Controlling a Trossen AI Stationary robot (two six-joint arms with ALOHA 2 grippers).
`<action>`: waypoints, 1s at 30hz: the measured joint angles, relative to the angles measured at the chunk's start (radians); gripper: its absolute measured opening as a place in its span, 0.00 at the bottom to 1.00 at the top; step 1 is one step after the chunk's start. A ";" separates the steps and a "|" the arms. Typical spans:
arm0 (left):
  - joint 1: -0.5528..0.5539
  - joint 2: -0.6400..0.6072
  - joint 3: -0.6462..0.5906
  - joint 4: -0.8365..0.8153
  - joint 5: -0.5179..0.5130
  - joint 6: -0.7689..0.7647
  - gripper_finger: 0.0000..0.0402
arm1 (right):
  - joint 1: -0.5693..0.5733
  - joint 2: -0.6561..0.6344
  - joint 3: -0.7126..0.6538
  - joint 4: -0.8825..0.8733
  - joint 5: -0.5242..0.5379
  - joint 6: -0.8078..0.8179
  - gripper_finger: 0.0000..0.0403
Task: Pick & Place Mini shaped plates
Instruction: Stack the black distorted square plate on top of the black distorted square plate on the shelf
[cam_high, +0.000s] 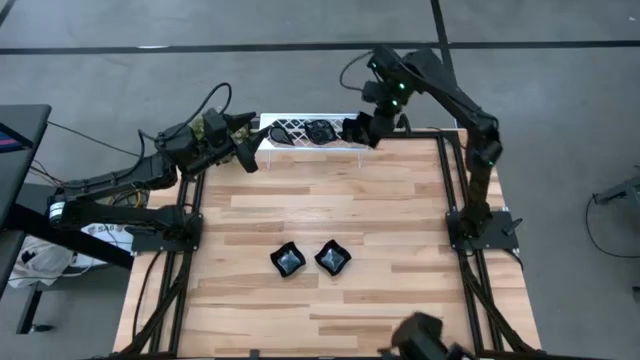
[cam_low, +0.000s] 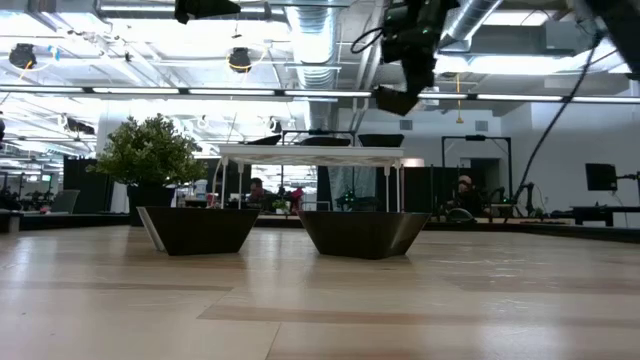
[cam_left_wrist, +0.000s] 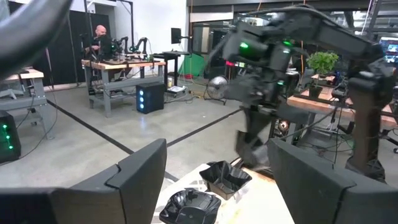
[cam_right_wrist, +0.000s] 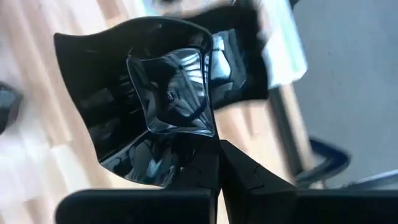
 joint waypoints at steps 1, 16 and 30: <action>0.000 0.000 0.000 0.000 0.000 0.000 0.70 | -0.007 0.034 0.047 0.002 -0.003 -0.008 0.00; 0.000 0.000 0.000 0.000 0.000 0.000 0.70 | -0.050 0.156 0.179 0.053 -0.010 -0.286 0.00; 0.000 0.000 0.000 0.008 0.000 0.000 0.70 | -0.013 0.155 0.172 0.061 -0.017 -0.324 0.00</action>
